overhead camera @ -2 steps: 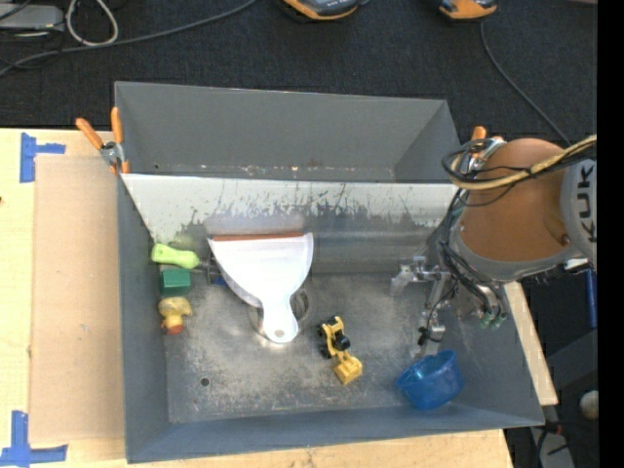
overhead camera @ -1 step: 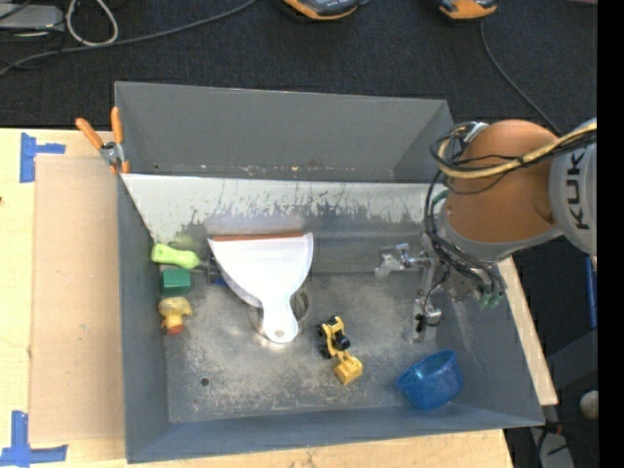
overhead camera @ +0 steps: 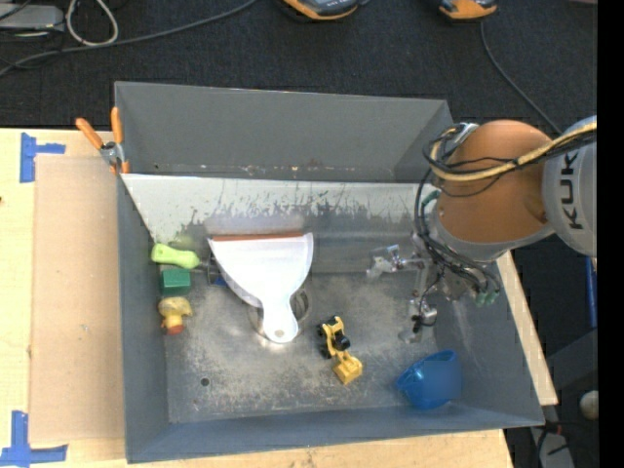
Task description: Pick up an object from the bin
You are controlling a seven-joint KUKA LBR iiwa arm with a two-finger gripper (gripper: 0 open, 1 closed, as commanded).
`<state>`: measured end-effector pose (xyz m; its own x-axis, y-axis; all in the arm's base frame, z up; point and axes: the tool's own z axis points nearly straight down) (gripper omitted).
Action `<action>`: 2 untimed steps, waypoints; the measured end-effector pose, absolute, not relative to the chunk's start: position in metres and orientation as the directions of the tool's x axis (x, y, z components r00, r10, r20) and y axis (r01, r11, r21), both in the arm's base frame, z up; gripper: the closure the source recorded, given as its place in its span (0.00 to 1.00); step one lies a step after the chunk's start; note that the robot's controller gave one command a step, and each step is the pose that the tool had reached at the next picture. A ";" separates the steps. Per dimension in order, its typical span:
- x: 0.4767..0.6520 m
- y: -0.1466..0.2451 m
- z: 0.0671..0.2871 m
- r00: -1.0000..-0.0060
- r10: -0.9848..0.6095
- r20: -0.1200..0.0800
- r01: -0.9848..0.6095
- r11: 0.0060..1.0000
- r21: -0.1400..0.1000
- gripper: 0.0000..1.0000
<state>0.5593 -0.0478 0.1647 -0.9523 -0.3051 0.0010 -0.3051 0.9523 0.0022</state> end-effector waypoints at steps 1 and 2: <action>0.568 -0.038 0.163 -0.997 -0.080 -0.002 -0.080 0.997 0.002 0.00; 0.571 -0.016 0.164 -0.981 -0.192 0.001 -0.192 0.981 0.002 0.00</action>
Offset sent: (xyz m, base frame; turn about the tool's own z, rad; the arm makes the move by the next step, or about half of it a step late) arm 0.0113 0.0324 0.0009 0.1177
